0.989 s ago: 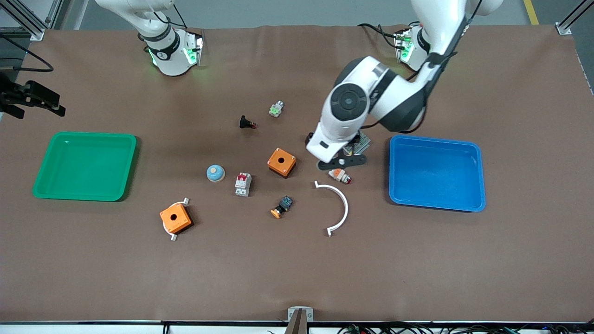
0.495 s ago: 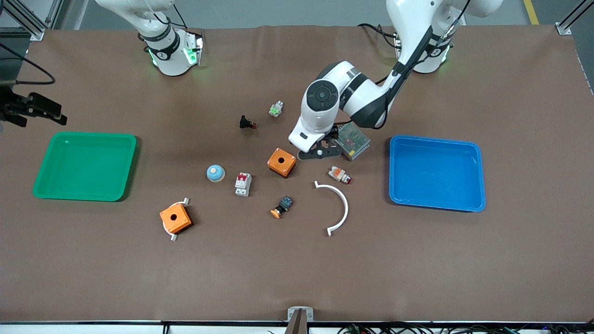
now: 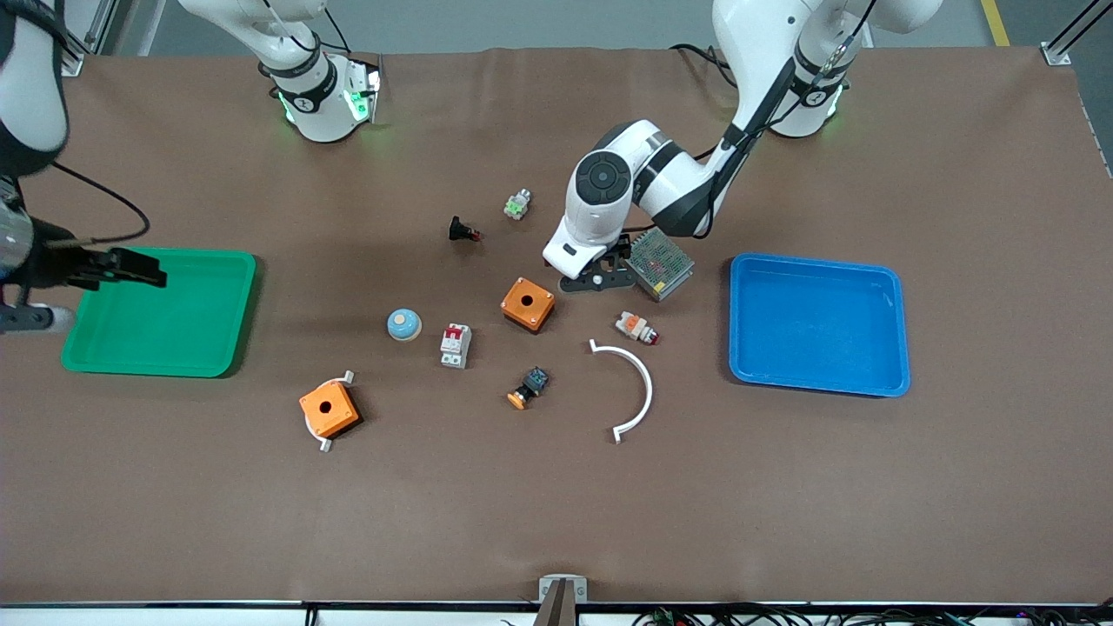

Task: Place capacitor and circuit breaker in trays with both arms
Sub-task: 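Lower the left gripper onto the capacitor while the right gripper reaches the breaker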

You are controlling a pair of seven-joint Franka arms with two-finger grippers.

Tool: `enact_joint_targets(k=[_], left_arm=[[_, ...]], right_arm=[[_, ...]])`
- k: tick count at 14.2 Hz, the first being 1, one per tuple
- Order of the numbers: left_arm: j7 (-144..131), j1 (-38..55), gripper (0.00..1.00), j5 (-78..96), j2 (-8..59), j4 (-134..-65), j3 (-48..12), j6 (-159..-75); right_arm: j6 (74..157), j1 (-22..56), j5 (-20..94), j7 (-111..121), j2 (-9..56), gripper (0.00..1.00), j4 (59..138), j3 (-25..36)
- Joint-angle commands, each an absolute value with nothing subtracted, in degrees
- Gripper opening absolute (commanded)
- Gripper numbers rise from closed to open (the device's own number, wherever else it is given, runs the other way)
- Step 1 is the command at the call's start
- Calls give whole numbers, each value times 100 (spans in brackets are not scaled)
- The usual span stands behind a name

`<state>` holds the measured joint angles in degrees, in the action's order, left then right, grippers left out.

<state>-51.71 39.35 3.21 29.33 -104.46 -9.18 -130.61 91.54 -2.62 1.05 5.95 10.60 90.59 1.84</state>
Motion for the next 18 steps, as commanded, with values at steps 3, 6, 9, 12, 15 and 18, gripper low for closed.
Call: enact_joint_targets(k=[3, 6, 9, 12, 15, 18], left_arm=[[-5379, 4078, 100, 132, 3058, -10485, -861, -13166], [-5379, 4166, 100, 123, 3234, -10529, -853, -13140], [-5396, 4166, 100, 9, 3252, -10556, -853, -13157], [-5484, 4227, 99, 9, 3261, -10573, -853, -13175], [-5712, 4333, 91, 0, 3296, -10565, -853, -13175], [-5888, 4394, 78, 0, 3305, -10573, -844, -13236]], right_arm=[[9683, 455, 210, -789, 1186, 100, 9245, 105], [10666, 947, 351, -1685, 1204, 100, 9894, 105], [11319, 1483, 352, -2616, 1519, 100, 10125, 105], [12012, 2011, 352, -3276, 1976, 100, 10142, 105], [12584, 2442, 343, -3796, 2381, 100, 10143, 114], [13067, 2706, 317, -3920, 2680, 100, 10274, 123]])
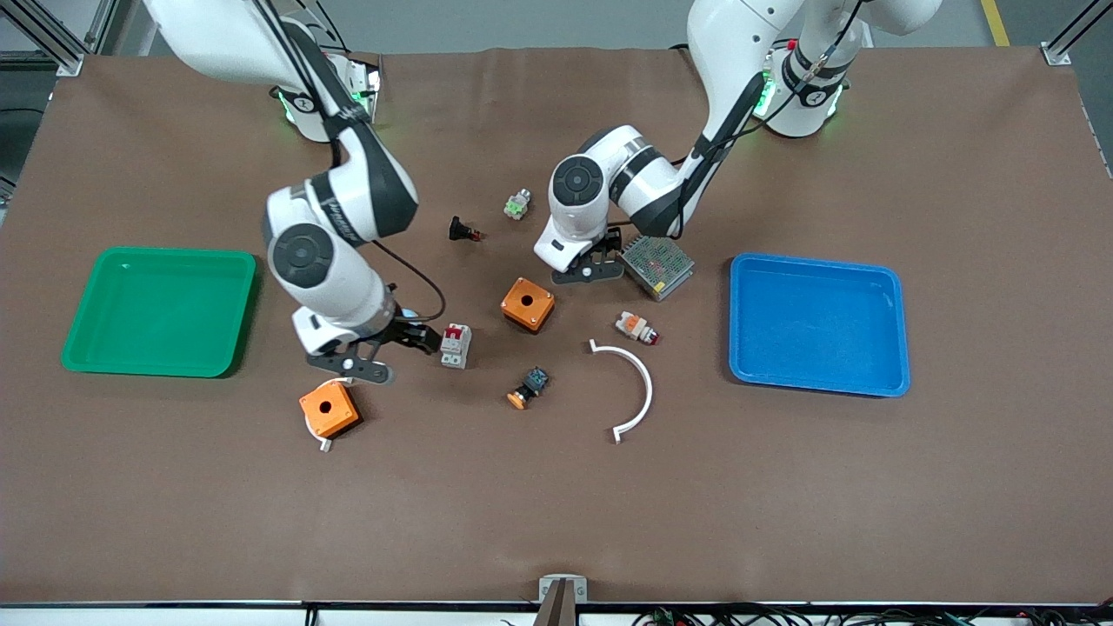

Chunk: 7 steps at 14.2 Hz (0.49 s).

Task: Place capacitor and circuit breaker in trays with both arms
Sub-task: 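Lower the left gripper onto the capacitor while the right gripper reaches the breaker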

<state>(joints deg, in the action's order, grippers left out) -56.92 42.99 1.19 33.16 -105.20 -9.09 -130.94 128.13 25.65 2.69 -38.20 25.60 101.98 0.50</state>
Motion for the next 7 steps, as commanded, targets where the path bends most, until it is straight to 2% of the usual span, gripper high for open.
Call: enact_joint_targets(k=[1, 3, 7], left_arm=[[-5889, 4386, 74, 0, 3305, -10582, -844, -13245], [-5889, 4377, 73, 0, 3296, -10643, -844, -13315], [-5880, 4324, 67, -44, 3305, -10679, -835, -13386]], right_arm=[[13304, 2759, 308, -3929, 2707, 100, 10422, 123], [13727, 2795, 299, -3920, 2821, 100, 10669, 114], [13939, 2944, 299, -3998, 3076, 100, 10679, 123]])
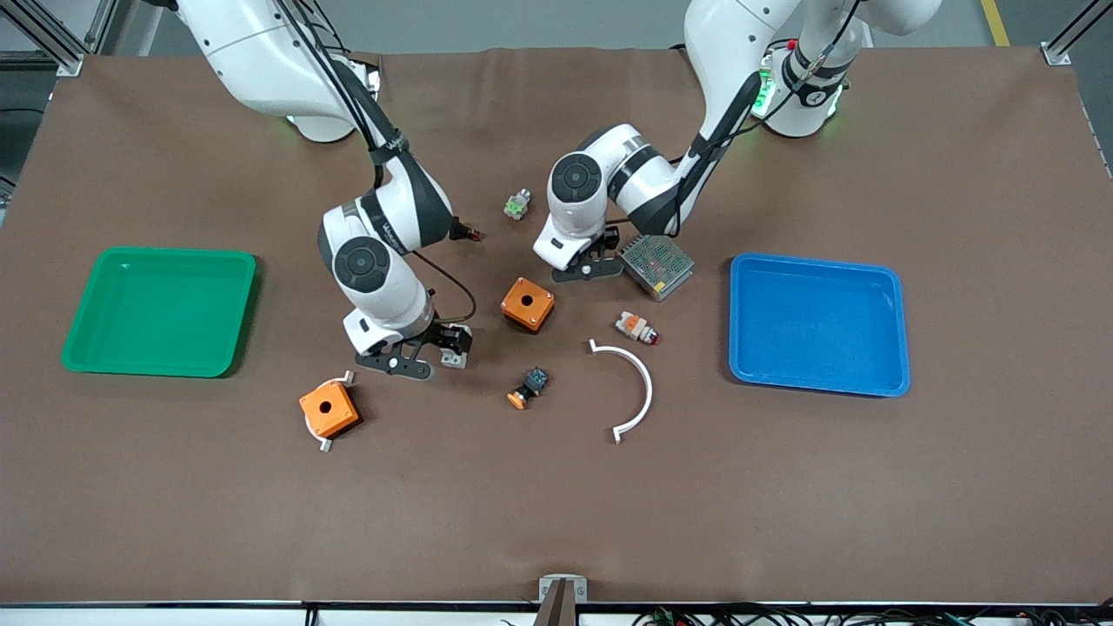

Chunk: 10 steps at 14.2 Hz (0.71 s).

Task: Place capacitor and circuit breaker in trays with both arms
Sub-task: 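Lower the left gripper onto the capacitor while the right gripper reaches the breaker, then close the left gripper on the capacitor while the right gripper grasps the breaker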

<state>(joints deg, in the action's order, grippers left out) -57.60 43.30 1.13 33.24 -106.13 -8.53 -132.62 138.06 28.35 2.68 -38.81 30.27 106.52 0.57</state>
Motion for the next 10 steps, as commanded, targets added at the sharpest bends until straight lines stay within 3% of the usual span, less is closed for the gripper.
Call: enact_joint_targets(k=[1, 4, 6, 8, 10], left_arm=[[-5880, 4324, 65, -53, 3305, -10679, -835, -13386], [-5880, 4324, 50, -44, 3305, -10679, -835, -13386], [-5880, 4324, 39, -53, 3305, -10687, -835, -13386], [-5880, 4333, 27, -70, 3305, -10696, -835, -13403], [-5880, 4324, 19, -88, 3305, -10705, -835, -13412]], right_arm=[[14009, 2997, 299, -4016, 3137, 100, 10679, 123], [14290, 3067, 299, -4096, 3330, 99, 10679, 123], [14309, 3120, 299, -4096, 3384, 87, 10679, 123], [14274, 3138, 281, -4078, 3384, 64, 10679, 123], [14230, 3146, 281, -4061, 3384, 28, 10679, 123]])
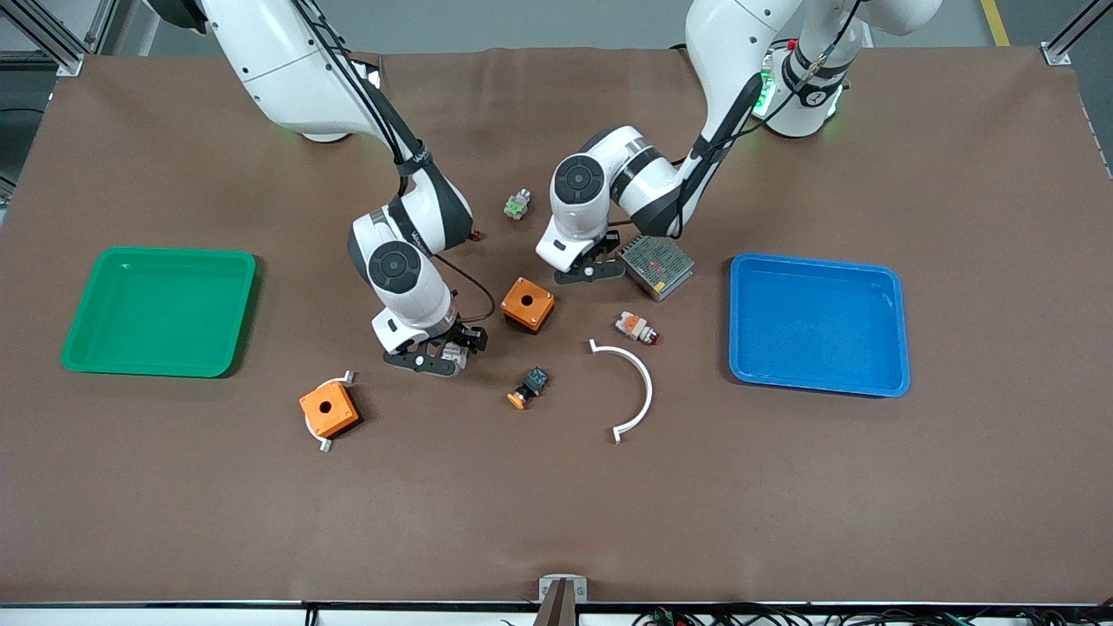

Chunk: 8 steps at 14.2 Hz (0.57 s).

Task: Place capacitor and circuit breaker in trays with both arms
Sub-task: 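Close the left gripper on the capacitor while the right gripper grasps the breaker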

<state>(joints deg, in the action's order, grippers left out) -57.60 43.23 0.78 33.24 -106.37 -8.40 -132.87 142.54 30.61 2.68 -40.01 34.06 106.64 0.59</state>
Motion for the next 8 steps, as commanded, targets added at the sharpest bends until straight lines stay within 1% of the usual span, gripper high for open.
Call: enact_joint_targets(k=[1, 2, 5, 8], left_arm=[[-5880, 4316, 19, -88, 3305, -10696, -835, -13412], [-5871, 4315, 18, -88, 3305, -10696, -835, -13412], [-5845, 4254, 18, -88, 3191, -10696, -835, -13333], [-5801, 3947, 18, -88, 2822, -10591, -844, -13035]], right_arm=[[14212, 3138, 281, -4087, 3384, 11, 10679, 114], [14203, 3129, 281, -4096, 3375, 1, 10679, 114], [13722, 2945, 281, -4017, 3200, 0, 10609, 149], [13072, 2401, 281, -3929, 2560, 0, 10582, 149]])
